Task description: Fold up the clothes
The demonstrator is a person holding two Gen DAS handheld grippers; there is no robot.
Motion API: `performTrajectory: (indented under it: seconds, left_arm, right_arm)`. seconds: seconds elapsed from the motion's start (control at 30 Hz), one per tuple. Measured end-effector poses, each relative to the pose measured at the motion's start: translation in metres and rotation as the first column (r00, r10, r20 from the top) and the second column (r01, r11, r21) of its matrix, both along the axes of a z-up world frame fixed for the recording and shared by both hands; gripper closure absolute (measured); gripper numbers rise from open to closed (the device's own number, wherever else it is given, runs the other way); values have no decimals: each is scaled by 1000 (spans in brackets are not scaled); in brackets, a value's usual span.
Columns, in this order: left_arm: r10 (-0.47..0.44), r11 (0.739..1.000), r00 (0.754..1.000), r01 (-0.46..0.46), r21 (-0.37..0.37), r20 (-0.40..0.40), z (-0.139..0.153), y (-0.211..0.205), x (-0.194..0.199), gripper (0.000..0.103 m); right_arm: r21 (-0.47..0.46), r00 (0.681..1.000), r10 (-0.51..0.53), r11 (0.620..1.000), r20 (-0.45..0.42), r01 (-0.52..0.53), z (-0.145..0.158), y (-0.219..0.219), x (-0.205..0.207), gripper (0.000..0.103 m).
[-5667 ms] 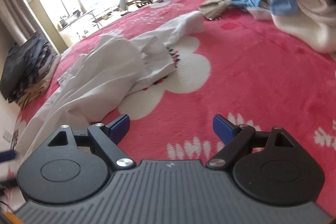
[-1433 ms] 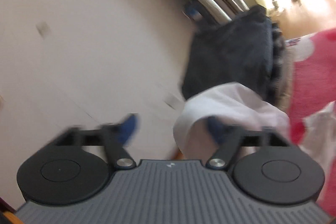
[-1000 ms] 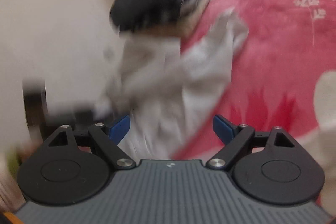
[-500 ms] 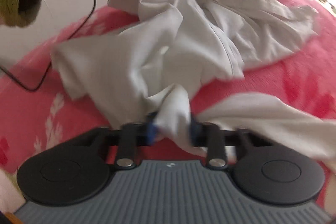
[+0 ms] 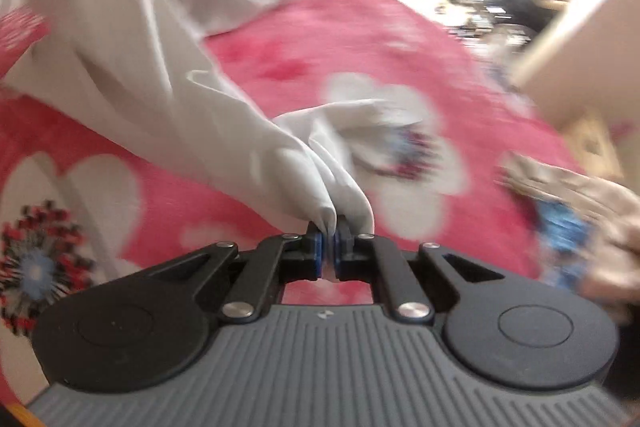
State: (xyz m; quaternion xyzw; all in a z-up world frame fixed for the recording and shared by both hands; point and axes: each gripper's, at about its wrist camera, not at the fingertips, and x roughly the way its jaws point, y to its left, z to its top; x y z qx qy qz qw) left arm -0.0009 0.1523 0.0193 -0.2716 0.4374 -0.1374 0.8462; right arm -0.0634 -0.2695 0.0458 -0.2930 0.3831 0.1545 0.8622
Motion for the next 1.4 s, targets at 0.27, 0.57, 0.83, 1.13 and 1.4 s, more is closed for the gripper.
performTrajectory:
  seconds: [0.27, 0.57, 0.83, 1.13, 1.4]
  left_arm:
    - [-107, 988, 986, 119, 95, -126, -38, -28, -36, 76]
    - [23, 983, 989, 5, 186, -145, -46, 7, -46, 59]
    - [-226, 936, 974, 223, 272, -20, -16, -40, -58, 45]
    - [-411, 862, 911, 396, 316, -19, -20, -84, -81, 41]
    - [-284, 869, 959, 268, 416, -23, -7, -37, -104, 40]
  right_arm:
    - [-74, 978, -190, 980, -81, 185, -23, -68, -41, 99]
    - [68, 908, -349, 925, -232, 373, -43, -101, -59, 72]
    - [427, 886, -394, 777, -243, 462, 17, -142, -70, 49]
    - [716, 961, -177, 641, -212, 276, 40, -89, -30, 45]
    - [636, 947, 116, 764, -300, 108, -13, 30, -7, 44]
